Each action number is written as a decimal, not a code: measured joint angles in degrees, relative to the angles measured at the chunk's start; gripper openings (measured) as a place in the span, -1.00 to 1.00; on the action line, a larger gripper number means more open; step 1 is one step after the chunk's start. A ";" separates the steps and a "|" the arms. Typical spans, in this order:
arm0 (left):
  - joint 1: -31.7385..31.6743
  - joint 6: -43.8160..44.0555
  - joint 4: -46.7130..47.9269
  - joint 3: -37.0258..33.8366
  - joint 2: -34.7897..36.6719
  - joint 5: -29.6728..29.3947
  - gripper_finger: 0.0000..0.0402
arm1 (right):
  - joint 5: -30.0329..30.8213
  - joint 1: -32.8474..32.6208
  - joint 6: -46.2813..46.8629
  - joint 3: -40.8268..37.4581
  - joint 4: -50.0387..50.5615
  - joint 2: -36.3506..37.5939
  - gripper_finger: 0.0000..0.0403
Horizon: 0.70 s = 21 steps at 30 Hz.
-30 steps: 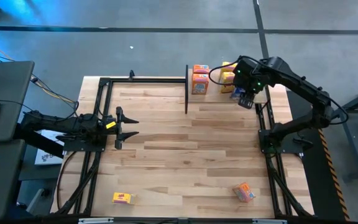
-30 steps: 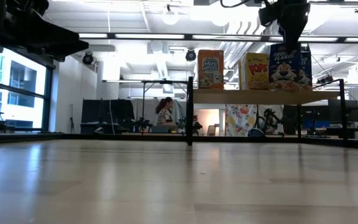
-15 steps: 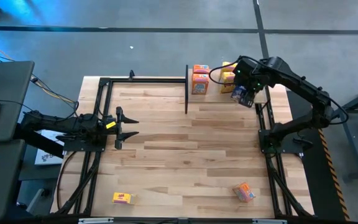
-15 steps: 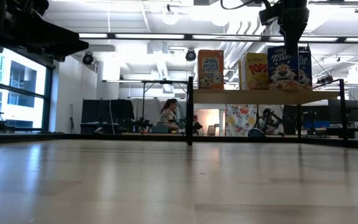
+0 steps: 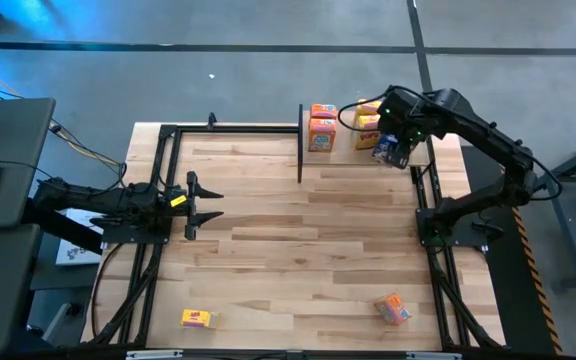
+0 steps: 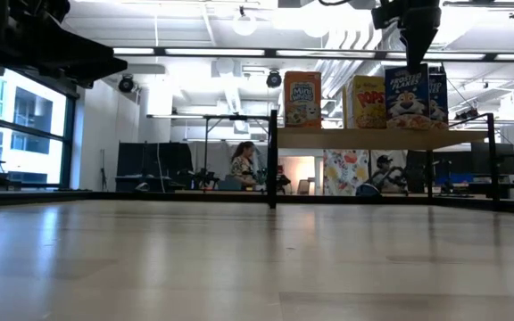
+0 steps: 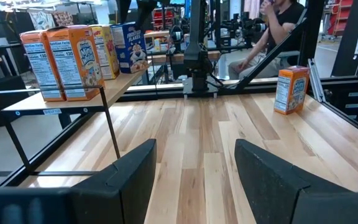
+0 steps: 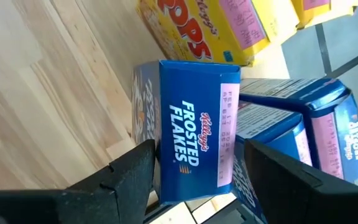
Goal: Stack cereal on shelf
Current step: Put the blue cereal box on the shelf aligned with the other blue cereal boxes
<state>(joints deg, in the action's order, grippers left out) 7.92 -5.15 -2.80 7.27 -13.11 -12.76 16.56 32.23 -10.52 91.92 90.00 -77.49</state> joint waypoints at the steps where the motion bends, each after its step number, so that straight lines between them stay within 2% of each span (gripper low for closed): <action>1: -0.01 -0.01 -0.01 0.00 0.01 0.00 0.03 | 0.00 0.00 0.00 0.13 0.05 0.00 0.18; 21: 0.00 -0.02 -0.01 0.00 0.01 0.00 0.03 | -0.81 -0.02 0.09 6.97 0.04 0.04 0.18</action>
<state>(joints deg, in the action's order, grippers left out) 7.92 -5.17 -2.81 7.27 -13.10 -12.76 15.75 32.21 -10.44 98.88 90.03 -77.45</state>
